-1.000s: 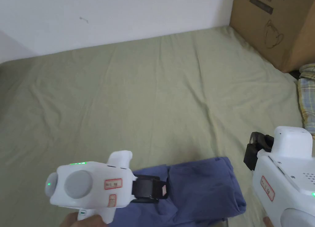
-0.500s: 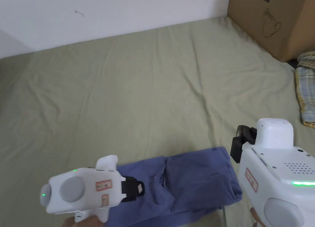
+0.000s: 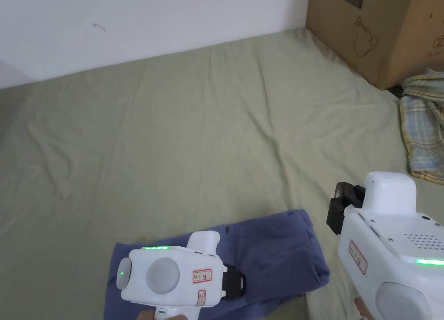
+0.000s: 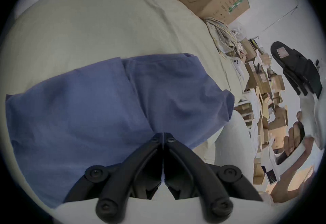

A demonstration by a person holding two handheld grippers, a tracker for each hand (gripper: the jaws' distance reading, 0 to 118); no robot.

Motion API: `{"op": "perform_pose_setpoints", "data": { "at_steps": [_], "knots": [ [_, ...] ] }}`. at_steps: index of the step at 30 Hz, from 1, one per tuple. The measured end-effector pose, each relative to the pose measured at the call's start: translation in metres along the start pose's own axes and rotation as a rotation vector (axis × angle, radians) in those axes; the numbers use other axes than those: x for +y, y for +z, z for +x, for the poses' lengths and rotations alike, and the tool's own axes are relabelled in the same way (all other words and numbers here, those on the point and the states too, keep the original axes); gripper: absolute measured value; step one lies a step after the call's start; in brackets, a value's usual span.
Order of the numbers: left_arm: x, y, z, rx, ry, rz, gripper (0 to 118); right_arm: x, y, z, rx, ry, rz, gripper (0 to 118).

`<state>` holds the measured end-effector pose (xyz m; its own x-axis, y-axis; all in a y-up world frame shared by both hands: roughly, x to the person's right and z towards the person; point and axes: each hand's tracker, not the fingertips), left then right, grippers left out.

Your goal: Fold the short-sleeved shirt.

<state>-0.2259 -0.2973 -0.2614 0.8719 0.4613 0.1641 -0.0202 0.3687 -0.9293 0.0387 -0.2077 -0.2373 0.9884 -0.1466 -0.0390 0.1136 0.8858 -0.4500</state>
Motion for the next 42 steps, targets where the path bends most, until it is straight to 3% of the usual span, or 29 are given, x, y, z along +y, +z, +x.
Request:
{"op": "perform_pose_setpoints", "data": {
  "at_steps": [4, 10, 18, 19, 20, 22, 23, 25, 30, 32, 35, 36, 38, 40, 42],
  "knots": [
    [-0.001, 0.022, -0.006, -0.012, 0.003, 0.030, 1, 0.002, 0.002, -0.002, -0.004, 0.011, 0.001, 1],
    [-0.011, 0.106, -0.059, -0.047, 0.106, 0.208, 1, 0.010, 0.005, -0.013, 0.025, 0.006, 0.005, 1],
    [-0.084, 0.172, -0.193, -0.071, 0.490, 0.427, 2, 0.009, 0.005, -0.042, 0.042, 0.080, 0.008, 1],
    [-0.093, 0.173, -0.204, -0.086, 0.531, 0.444, 9, 0.008, 0.003, -0.046, 0.045, 0.089, 0.004, 1],
    [-0.101, 0.173, -0.214, -0.089, 0.564, 0.459, 26, 0.007, 0.002, -0.050, 0.046, 0.095, -0.001, 1],
    [-0.108, 0.167, -0.221, -0.059, 0.575, 0.440, 79, 0.006, 0.000, -0.058, 0.057, 0.100, -0.013, 1],
    [-0.109, 0.162, -0.225, -0.066, 0.567, 0.430, 92, 0.005, -0.001, -0.062, 0.065, 0.104, -0.019, 1],
    [-0.107, 0.148, -0.226, -0.108, 0.550, 0.395, 102, 0.004, -0.003, -0.071, 0.071, 0.124, -0.028, 1],
    [-0.091, 0.097, -0.227, -0.265, 0.539, 0.311, 114, 0.004, -0.006, -0.088, 0.087, 0.182, -0.040, 1],
    [-0.084, 0.090, -0.224, -0.283, 0.543, 0.355, 116, 0.004, -0.007, -0.090, 0.091, 0.193, -0.047, 1],
    [-0.074, 0.081, -0.229, -0.383, 0.576, 0.339, 115, 0.004, -0.011, -0.091, 0.077, 0.214, -0.056, 1],
    [-0.072, 0.079, -0.232, -0.413, 0.595, 0.324, 104, 0.004, -0.012, -0.092, 0.075, 0.217, -0.062, 1],
    [-0.073, 0.077, -0.239, -0.461, 0.627, 0.336, 8, 0.004, -0.014, -0.091, 0.074, 0.217, -0.073, 1],
    [-0.075, 0.068, -0.242, -0.357, 0.635, 0.277, 7, 0.003, -0.016, -0.092, 0.074, 0.215, -0.081, 1],
    [-0.078, 0.073, -0.247, -0.364, 0.620, 0.264, 7, 0.002, -0.018, -0.093, 0.074, 0.217, -0.091, 1]
  ]
}}
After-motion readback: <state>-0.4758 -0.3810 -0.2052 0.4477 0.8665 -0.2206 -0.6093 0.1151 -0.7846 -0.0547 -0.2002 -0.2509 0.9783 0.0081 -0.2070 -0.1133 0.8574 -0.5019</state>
